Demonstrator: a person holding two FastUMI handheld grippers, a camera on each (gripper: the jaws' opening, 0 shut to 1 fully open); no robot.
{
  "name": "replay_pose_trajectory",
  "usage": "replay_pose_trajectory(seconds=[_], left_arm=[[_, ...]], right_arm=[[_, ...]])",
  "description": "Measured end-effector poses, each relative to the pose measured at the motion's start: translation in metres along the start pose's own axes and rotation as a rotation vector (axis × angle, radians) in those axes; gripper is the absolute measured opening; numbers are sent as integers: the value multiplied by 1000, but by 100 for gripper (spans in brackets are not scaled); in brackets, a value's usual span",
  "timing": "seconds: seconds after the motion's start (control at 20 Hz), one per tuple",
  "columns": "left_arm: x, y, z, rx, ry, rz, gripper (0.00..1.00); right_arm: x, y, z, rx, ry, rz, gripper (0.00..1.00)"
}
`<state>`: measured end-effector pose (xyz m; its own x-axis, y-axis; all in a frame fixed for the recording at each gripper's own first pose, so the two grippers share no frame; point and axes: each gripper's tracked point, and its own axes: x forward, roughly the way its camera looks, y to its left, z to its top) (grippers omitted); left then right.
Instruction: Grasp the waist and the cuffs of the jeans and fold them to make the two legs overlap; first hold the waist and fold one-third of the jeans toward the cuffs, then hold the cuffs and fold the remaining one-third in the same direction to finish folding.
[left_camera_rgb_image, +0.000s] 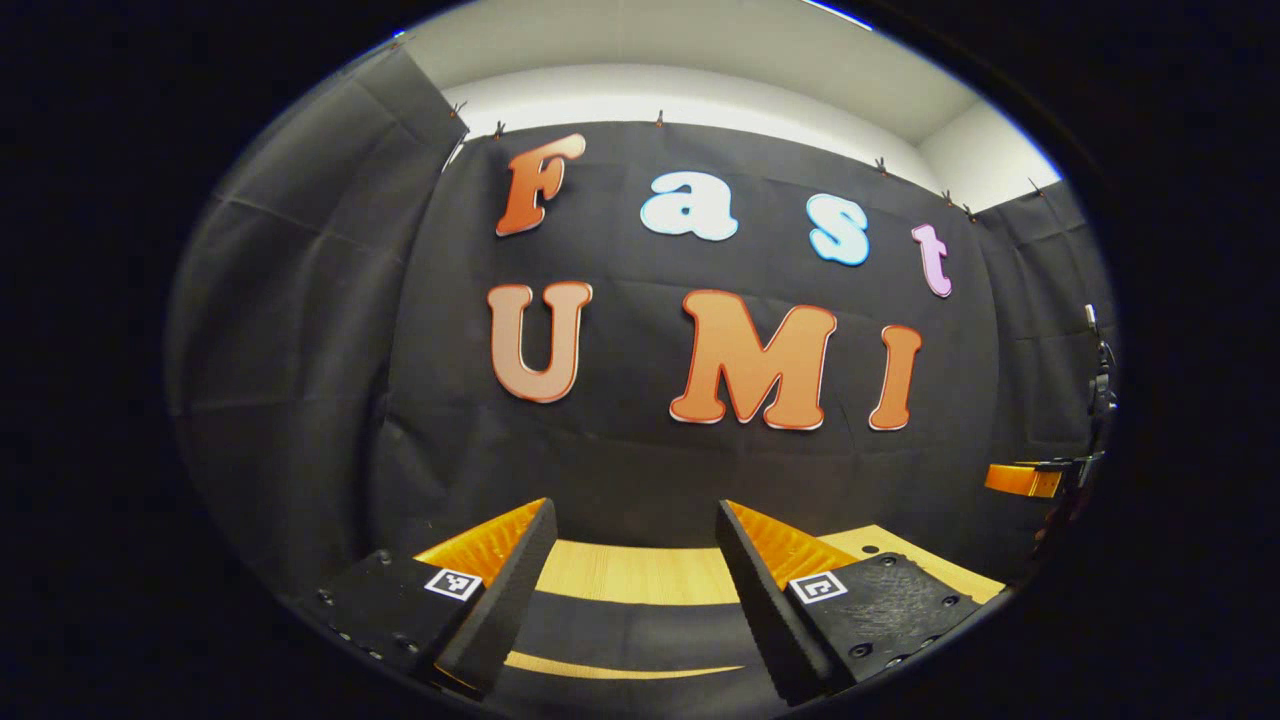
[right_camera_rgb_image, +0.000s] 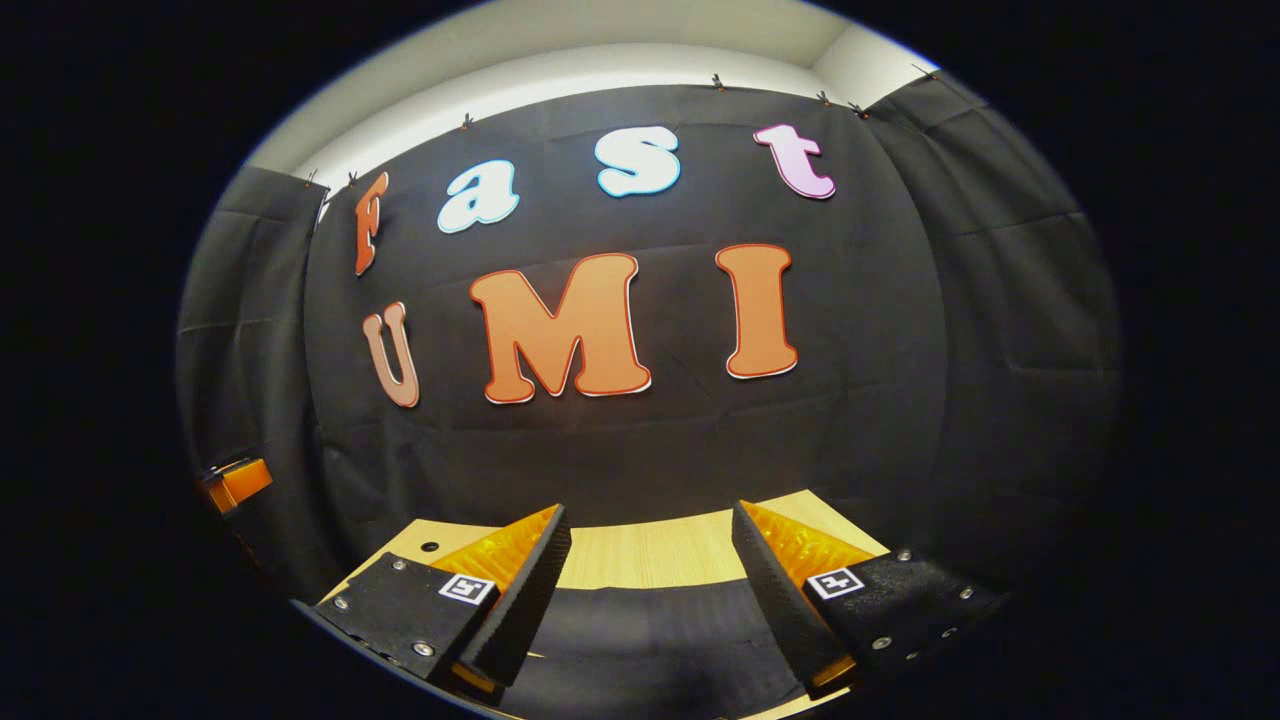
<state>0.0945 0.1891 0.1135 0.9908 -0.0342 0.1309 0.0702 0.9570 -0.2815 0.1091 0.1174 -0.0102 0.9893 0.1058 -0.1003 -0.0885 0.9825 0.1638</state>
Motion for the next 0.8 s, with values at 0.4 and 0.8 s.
replay_pose_trajectory(seconds=[0.4,0.8], left_arm=[[-5,88,-128,-152,442,158,98],[-45,128,-253,-445,915,453,98]], right_arm=[[-12,-23,-73,91,232,-141,98],[-2,-99,-180,460,599,-247,95]])
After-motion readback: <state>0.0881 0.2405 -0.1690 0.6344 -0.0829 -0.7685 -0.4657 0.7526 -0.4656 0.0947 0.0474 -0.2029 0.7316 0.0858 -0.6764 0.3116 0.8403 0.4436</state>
